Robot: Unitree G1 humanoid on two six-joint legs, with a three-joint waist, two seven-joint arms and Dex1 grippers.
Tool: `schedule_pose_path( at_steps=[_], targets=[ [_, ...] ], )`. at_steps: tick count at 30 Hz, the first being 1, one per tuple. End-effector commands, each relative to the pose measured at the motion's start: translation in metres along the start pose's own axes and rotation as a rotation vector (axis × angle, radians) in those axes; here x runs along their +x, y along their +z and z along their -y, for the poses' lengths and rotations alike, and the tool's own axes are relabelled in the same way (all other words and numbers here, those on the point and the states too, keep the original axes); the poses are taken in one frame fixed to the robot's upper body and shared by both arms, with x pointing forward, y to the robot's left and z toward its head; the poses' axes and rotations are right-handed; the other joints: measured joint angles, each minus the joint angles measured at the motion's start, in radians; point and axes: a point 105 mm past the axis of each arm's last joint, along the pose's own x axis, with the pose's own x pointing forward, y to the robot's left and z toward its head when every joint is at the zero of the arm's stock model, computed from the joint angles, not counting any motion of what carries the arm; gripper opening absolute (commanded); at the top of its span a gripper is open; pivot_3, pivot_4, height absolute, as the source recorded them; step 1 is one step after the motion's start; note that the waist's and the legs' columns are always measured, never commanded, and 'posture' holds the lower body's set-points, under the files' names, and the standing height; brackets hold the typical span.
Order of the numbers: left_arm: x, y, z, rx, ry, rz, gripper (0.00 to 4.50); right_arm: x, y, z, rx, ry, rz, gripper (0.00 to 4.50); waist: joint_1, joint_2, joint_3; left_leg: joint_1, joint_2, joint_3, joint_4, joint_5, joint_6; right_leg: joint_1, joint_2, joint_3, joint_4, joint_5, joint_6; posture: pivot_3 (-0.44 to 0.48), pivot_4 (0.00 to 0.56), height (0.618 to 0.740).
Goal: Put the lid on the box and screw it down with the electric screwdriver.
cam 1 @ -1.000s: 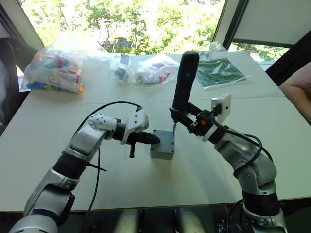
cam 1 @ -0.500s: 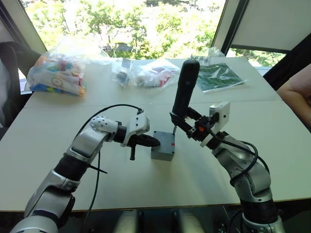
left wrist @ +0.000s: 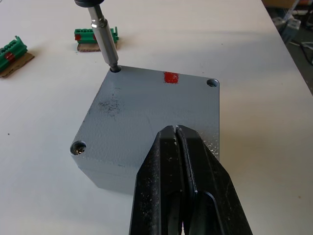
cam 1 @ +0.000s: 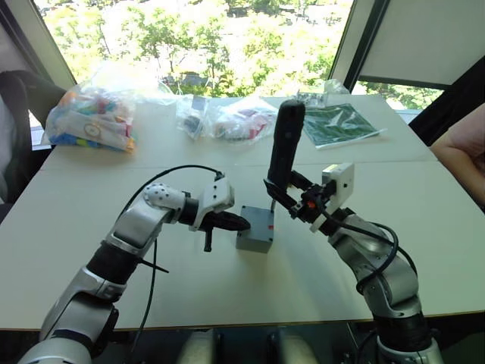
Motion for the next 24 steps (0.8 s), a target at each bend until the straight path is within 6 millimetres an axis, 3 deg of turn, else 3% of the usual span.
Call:
schedule_pose_path(
  at_steps=[1,15,17,20,24],
  targets=[
    [0.002,0.0,0.003,0.015,-0.009,-0.01,0.0,-0.007,-0.041,0.003,0.064,-0.029,-0.16,1.76,0.0,0.0,0.0,0.0,0.0,0.0,0.0,0.0,0.0,0.0,0.0,0.0,0.0,0.0,0.0,0.0,0.15,0.74],
    [0.002,-0.002,0.002,0.021,-0.012,-0.015,0.0,-0.006,-0.03,0.006,0.028,-0.03,-0.134,1.76,0.0,0.0,0.0,0.0,0.0,0.0,-0.001,0.0,0.0,0.0,-0.002,0.0,-0.001,0.0,0.0,0.0,0.15,0.74],
    [0.002,-0.009,0.003,0.019,-0.013,-0.037,0.0,-0.002,-0.007,0.01,-0.006,-0.038,-0.072,1.76,0.0,0.0,0.0,0.0,0.0,0.0,-0.001,0.0,0.0,0.0,-0.002,0.0,-0.001,0.0,0.0,0.0,0.15,0.74],
    [-0.001,-0.019,0.007,-0.005,-0.018,-0.054,0.0,0.004,0.044,0.009,-0.064,-0.005,0.046,1.76,0.0,0.001,0.0,0.0,0.0,0.0,-0.002,0.0,0.0,-0.001,-0.003,0.0,-0.002,0.0,0.0,0.0,0.15,0.74],
    [-0.006,-0.016,0.002,-0.049,0.02,-0.009,0.0,0.003,0.111,0.003,-0.107,0.082,0.169,1.76,0.0,0.003,0.002,-0.007,-0.001,0.0,-0.002,0.0,0.0,-0.007,-0.006,-0.001,-0.001,0.0,0.0,0.0,0.15,0.74]
  ],
)
